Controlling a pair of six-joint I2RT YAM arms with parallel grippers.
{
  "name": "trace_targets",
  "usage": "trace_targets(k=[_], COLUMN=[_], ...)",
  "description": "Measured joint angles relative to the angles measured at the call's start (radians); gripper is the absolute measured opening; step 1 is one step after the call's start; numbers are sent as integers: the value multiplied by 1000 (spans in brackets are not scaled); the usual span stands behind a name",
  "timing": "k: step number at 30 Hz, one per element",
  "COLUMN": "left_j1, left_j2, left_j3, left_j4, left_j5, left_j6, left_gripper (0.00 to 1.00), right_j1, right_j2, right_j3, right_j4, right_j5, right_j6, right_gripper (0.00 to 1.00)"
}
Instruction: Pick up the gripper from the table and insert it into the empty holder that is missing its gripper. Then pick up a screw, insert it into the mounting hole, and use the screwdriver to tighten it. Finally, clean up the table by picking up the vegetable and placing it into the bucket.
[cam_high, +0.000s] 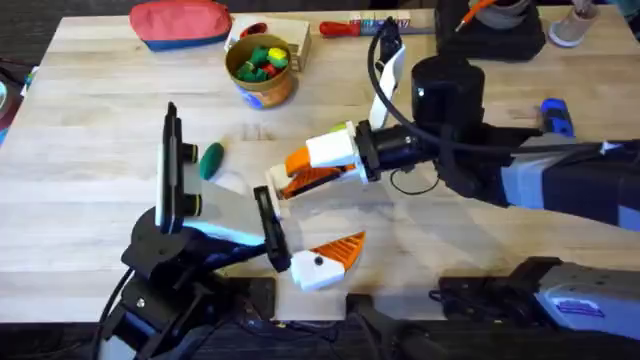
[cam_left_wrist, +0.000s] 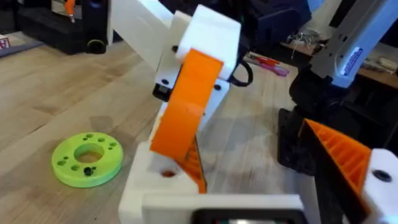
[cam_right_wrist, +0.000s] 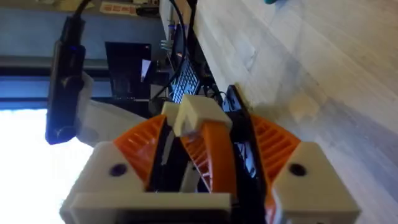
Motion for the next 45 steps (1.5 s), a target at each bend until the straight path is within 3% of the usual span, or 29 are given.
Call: trace_targets(k=[3, 8, 18, 26, 29, 30, 45], left_j1=[0, 0, 0, 0, -2, -2, -2], left_j2=[0, 0, 0, 0, 0, 0, 0], left_j3=[0, 0, 0, 0, 0, 0, 0], left_j4=[0, 0, 0, -1, -1, -1, 2], left_j5=[0, 0, 0, 0, 0, 0, -43], left_j6=[0, 0, 0, -1, -1, -1, -1], left_gripper=[989, 989, 988, 989, 988, 988, 989], right_j1=[-17, -80, -116, -116, -116, -116, -111], right_j2=[0, 0, 0, 0, 0, 0, 0], right_j3=[0, 0, 0, 0, 0, 0, 0], right_j4=[-55, -97, -147, -179, -179, -180, -124], right_j5=[-11, -53, -149, -174, -182, -184, -132], right_j6=[-16, -44, -101, -135, -138, -139, -71], right_gripper=[863, 909, 474, 295, 50, 16, 3])
